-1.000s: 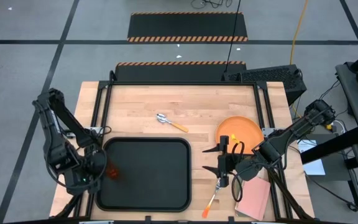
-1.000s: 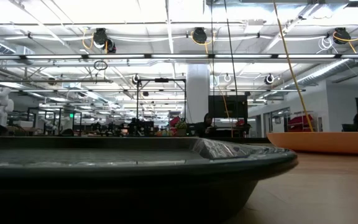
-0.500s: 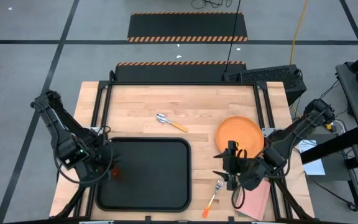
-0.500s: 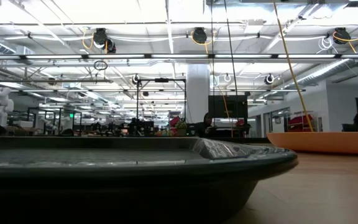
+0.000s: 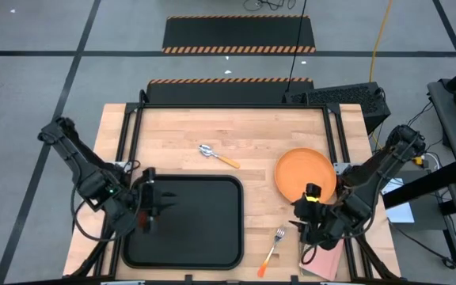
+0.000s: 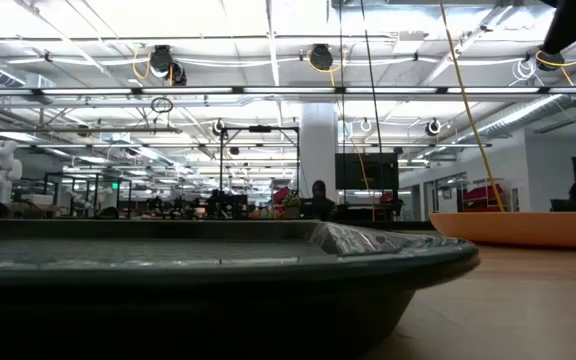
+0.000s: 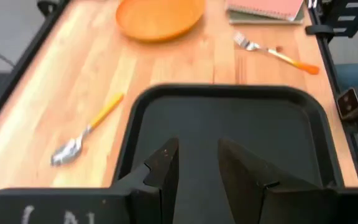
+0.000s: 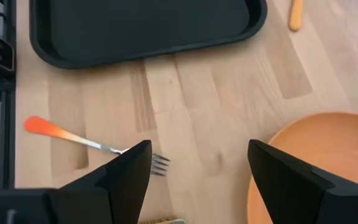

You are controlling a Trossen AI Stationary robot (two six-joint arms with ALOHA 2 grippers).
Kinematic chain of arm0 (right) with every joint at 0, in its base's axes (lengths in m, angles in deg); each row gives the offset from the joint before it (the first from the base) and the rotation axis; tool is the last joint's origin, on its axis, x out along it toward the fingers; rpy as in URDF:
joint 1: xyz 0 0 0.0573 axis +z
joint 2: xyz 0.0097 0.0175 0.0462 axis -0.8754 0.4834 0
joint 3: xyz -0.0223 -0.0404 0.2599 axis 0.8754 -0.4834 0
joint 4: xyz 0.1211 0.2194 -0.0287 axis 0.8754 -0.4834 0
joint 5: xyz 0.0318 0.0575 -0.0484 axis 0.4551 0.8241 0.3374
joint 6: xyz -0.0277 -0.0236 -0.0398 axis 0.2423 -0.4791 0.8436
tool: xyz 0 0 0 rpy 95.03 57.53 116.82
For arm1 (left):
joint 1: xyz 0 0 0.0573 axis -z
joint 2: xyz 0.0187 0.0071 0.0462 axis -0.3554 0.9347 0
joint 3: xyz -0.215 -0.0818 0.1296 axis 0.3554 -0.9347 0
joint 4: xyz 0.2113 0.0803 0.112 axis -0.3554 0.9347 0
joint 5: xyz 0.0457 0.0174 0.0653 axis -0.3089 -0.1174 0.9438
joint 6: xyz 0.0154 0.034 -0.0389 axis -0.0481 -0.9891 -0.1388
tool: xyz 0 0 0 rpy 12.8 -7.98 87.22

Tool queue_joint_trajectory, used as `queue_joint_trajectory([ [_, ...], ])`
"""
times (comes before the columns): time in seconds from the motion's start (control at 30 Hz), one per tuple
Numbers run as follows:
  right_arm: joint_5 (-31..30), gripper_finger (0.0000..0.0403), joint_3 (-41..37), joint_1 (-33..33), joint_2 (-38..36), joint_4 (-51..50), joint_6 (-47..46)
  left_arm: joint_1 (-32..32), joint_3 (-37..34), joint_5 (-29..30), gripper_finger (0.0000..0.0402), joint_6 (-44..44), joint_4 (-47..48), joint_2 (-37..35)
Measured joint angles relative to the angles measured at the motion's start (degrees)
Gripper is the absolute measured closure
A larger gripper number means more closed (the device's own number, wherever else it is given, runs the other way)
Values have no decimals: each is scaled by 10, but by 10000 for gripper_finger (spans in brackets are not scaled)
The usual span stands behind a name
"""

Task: Pick and place plate/cup/fork/spoon on tray
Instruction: Put the orange plate on the black tray

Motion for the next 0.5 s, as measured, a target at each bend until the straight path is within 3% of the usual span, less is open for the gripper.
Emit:
queue_joint_trajectory([
  [0.5,38,145,-52,20,0,1,-50,-96,-1,-15,286,-174,-173,97],
])
